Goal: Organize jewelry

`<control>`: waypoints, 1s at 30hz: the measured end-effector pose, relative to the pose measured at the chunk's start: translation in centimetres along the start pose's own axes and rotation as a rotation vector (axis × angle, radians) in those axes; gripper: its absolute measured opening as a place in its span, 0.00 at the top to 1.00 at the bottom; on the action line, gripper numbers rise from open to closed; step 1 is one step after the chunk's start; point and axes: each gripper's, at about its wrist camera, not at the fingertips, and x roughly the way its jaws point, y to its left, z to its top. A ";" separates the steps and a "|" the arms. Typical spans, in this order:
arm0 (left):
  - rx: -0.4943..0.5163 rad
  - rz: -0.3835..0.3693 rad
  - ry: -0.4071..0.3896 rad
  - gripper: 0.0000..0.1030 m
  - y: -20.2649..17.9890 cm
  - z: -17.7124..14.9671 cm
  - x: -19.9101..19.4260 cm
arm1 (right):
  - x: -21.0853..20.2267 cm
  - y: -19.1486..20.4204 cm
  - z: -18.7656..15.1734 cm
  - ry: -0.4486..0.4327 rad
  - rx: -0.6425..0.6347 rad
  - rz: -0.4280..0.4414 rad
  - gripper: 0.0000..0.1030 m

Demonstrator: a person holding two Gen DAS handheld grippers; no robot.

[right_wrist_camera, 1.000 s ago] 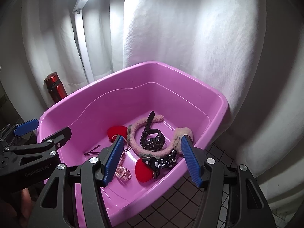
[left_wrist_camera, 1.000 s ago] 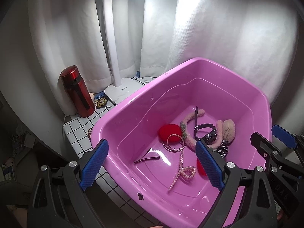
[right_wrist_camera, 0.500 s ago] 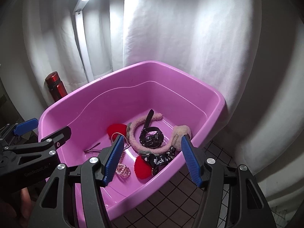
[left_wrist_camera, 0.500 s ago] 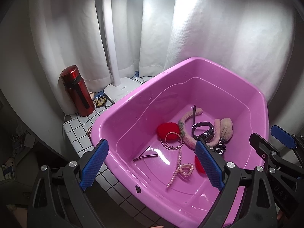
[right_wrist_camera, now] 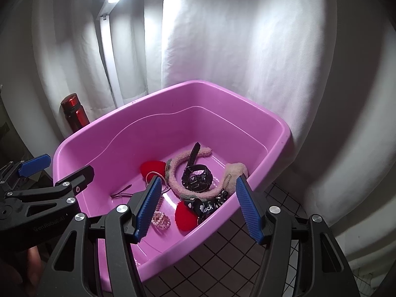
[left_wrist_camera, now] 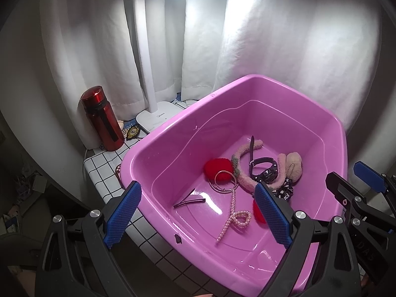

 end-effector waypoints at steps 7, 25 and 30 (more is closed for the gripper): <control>0.011 -0.003 0.001 0.12 0.0 0.0 -0.3 | -0.2 0.0 -0.1 -0.001 0.003 0.001 0.42; 0.011 -0.004 0.002 0.12 0.0 0.2 -0.3 | -0.4 -0.1 -0.1 -0.004 0.005 -0.002 0.42; 0.011 -0.006 0.003 0.12 -0.1 0.2 -0.2 | -0.4 -0.1 -0.1 -0.002 0.006 -0.003 0.42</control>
